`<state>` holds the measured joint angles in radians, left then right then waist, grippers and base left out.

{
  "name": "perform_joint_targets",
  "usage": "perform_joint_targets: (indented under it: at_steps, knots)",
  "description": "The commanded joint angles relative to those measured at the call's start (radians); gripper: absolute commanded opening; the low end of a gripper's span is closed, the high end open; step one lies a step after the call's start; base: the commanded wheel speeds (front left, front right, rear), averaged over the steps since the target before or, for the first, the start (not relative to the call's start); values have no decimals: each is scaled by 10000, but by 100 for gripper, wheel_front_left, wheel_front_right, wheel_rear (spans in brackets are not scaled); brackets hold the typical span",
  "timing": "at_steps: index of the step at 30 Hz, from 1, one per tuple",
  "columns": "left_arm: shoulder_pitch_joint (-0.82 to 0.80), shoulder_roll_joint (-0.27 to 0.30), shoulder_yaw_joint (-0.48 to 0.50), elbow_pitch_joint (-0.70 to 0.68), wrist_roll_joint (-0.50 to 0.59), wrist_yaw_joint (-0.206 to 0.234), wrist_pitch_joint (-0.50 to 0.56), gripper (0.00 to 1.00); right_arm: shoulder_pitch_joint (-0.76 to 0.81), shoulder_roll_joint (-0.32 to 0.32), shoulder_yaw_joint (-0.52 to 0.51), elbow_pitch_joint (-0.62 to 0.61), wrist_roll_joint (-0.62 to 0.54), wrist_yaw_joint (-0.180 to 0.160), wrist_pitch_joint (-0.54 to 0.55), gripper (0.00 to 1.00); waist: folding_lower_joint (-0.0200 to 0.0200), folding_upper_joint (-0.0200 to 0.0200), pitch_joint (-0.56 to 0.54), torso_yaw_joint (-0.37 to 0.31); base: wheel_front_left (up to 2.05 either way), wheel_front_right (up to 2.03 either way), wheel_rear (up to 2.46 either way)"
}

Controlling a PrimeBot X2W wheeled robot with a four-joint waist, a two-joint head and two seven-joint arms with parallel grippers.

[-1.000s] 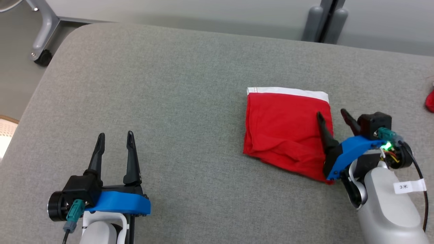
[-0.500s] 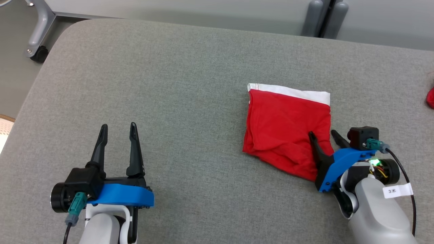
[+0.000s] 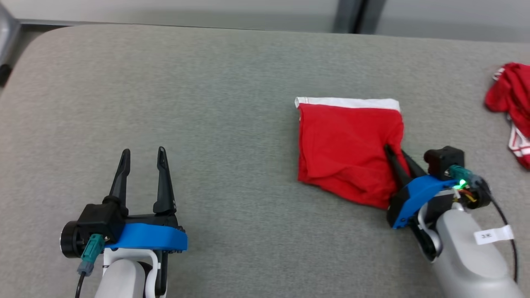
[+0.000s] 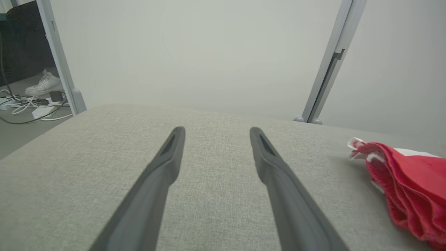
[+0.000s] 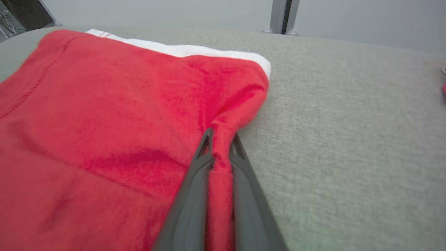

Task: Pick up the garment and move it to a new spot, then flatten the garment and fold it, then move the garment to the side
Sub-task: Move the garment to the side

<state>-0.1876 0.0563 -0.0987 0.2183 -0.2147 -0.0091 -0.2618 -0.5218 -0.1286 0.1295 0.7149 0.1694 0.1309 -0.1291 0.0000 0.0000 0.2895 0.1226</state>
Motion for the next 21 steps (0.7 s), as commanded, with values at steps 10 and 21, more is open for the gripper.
perform_joint_targets:
  at_steps: [10, 21]
  knots:
    - [-614, 54, 23, -47, 251, -169, -41, 100, 924, -1168, -570, -1746, 281, 1, 367, 0, 0, 0, 302, -1440, 0, 0, 0]
    - [-1051, 48, -90, 67, 364, -285, -42, 100, 373, -1905, -498, -2948, 89, 1, 866, 0, 0, 0, 578, -1540, 0, 0, 0]
